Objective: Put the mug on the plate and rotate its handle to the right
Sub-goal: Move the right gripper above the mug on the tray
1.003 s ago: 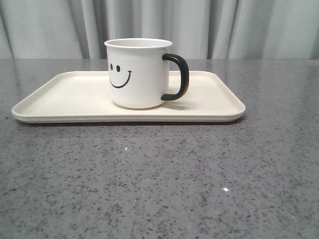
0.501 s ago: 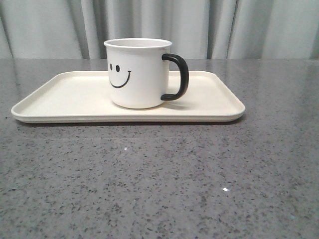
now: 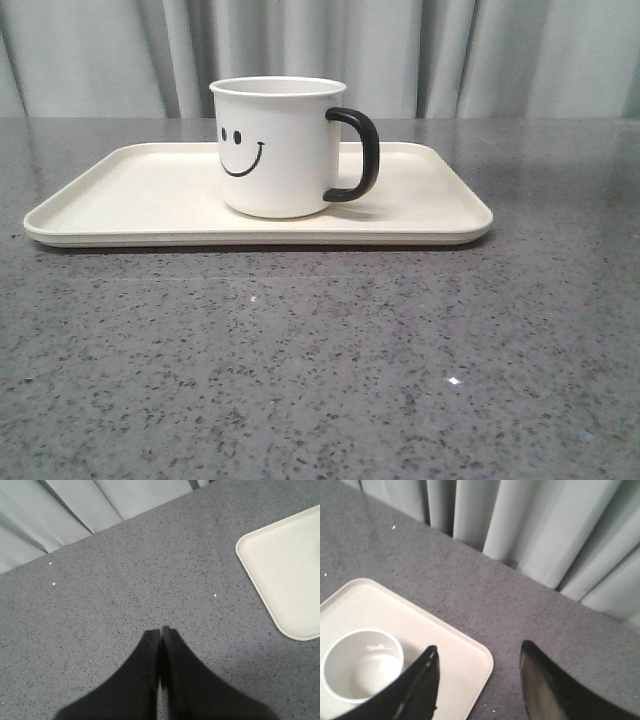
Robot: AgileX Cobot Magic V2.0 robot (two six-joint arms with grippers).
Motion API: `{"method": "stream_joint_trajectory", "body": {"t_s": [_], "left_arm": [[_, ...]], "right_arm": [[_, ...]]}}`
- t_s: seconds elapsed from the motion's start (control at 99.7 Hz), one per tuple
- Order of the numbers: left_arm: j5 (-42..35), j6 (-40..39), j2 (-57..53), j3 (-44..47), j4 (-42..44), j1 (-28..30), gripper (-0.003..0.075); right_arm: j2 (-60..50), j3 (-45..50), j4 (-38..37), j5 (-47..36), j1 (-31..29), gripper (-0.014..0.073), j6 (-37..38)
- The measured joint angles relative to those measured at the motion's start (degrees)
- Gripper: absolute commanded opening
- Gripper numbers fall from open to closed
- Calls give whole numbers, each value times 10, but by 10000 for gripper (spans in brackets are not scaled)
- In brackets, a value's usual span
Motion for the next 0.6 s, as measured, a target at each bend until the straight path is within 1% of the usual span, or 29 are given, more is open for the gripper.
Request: {"method": "stream_joint_trajectory", "body": {"t_s": [0.261,0.602], "left_arm": [[0,-1,0,0,0,0,-20],[0,-1,0,0,0,0,-20]], "right_arm": [[84,-14,1,33,36,384,0],[123,-14,17,45,73,384,-1]]}}
